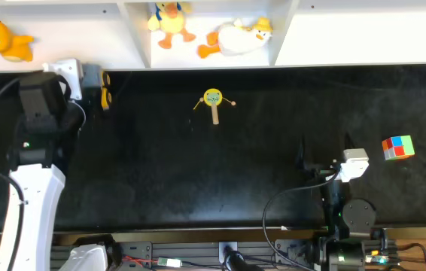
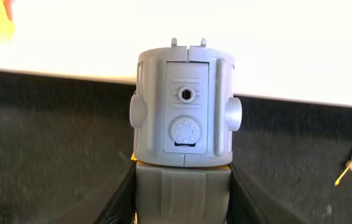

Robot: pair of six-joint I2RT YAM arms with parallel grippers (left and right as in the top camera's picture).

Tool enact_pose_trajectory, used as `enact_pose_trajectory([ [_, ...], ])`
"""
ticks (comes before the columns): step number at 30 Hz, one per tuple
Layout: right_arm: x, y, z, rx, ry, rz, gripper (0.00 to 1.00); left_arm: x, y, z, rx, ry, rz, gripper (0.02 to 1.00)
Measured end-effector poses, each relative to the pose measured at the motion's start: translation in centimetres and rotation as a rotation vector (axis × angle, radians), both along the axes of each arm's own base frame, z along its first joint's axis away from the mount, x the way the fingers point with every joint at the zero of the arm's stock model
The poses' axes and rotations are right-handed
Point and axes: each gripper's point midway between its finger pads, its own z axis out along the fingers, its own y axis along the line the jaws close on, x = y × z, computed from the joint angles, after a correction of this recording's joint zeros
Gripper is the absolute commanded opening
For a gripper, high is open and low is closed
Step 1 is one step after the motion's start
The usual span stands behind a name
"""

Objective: Store Toys

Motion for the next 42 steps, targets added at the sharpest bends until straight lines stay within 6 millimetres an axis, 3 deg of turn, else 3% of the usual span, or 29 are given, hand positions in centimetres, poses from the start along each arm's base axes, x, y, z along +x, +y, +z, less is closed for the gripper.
enact_pose_trajectory([
  [4,0.0,0.0,0.0,0.000,0.000,0.000,0.996,1.0,0.1,0.7,0.001,-0.010,0.000,0.369],
  [20,0.0,0.0,0.0,0.000,0.000,0.000,0.996,4.9,0.5,0.5,-0.002,0.019,0.000,0.367],
  [42,0.0,0.0,0.0,0.000,0.000,0.000,0.996,9.1,0.8,-0.8,-0.002,0.017,0.000,0.369],
])
